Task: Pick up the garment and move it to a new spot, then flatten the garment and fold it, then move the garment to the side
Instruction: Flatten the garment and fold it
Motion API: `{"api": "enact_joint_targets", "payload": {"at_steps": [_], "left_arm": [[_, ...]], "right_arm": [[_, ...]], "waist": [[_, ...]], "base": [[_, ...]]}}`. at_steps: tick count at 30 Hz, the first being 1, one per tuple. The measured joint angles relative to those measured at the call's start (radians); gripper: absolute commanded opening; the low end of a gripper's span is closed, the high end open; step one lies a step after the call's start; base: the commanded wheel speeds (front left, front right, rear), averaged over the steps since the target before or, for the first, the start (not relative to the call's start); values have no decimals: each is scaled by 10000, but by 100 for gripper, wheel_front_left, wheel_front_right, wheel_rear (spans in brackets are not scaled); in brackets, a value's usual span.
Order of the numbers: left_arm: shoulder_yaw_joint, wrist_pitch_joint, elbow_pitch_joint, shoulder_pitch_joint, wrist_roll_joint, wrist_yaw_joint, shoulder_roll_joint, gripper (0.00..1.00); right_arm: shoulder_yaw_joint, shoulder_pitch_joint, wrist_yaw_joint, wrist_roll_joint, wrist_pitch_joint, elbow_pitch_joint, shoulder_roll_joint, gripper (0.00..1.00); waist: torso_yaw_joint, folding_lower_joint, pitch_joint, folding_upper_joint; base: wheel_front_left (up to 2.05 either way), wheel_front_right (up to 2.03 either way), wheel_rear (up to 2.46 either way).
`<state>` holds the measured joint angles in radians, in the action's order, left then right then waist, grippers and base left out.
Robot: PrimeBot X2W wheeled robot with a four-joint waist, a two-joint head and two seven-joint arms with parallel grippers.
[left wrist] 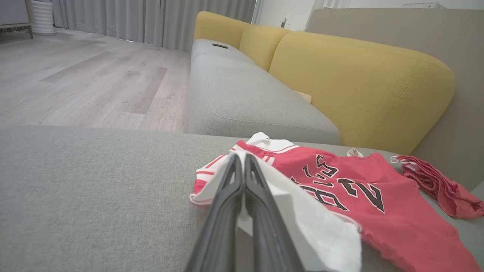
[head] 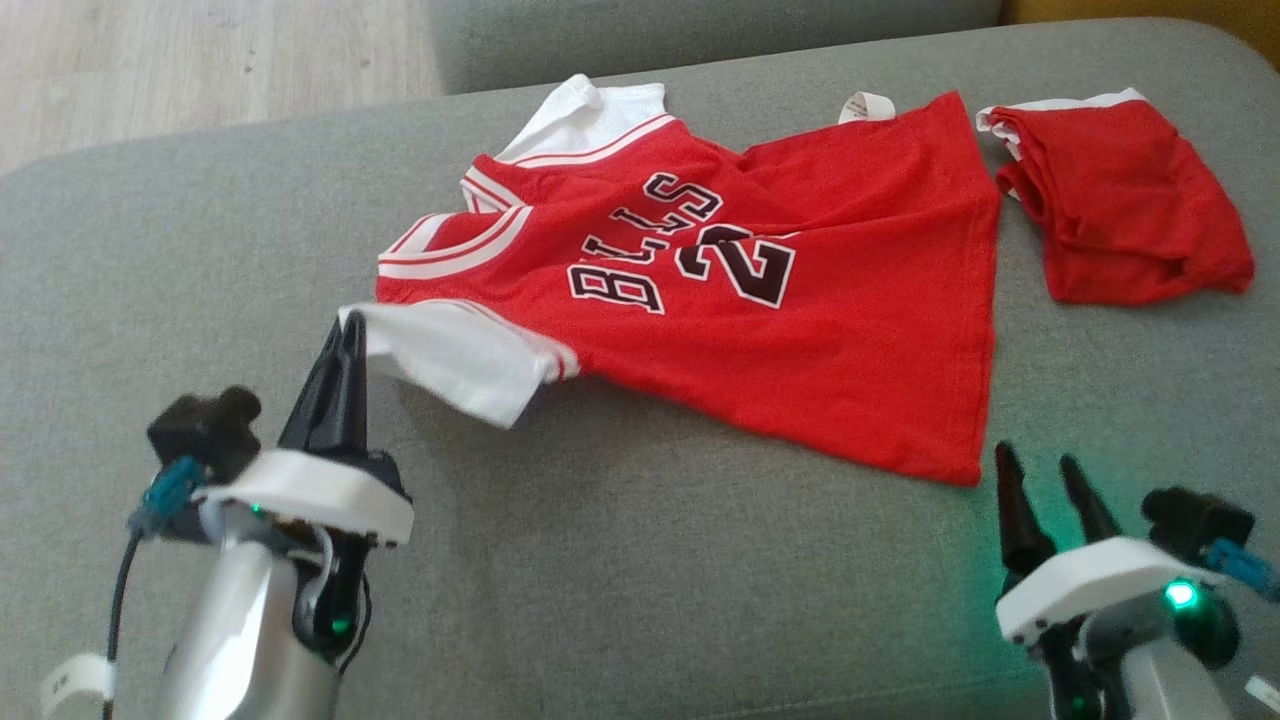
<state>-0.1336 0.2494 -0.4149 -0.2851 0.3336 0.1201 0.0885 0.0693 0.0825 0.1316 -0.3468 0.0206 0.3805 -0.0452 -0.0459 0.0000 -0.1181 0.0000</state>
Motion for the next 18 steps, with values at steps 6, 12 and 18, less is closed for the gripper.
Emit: {"api": "enact_joint_targets", "payload": {"at_steps": [6,12,18], "left_arm": [[171,0,387,565,-173,25,-100,0],[159,0,537,566,-320,35,-201,0],[121,0,531,566,-330,42,-228,0]], "right_arm": [[-341,-149,0,-949,-389,640,0,100],[-721,-106,0,-1647,-370,1137,0,100],[-949,246,0,-1929,-102,1647,0,100]], "waist": [[-45,0,52,0],[22,0,16,0],[173,0,-55,0]], "base": [[0,0,0],[0,0,0],[0,0,0]]}}
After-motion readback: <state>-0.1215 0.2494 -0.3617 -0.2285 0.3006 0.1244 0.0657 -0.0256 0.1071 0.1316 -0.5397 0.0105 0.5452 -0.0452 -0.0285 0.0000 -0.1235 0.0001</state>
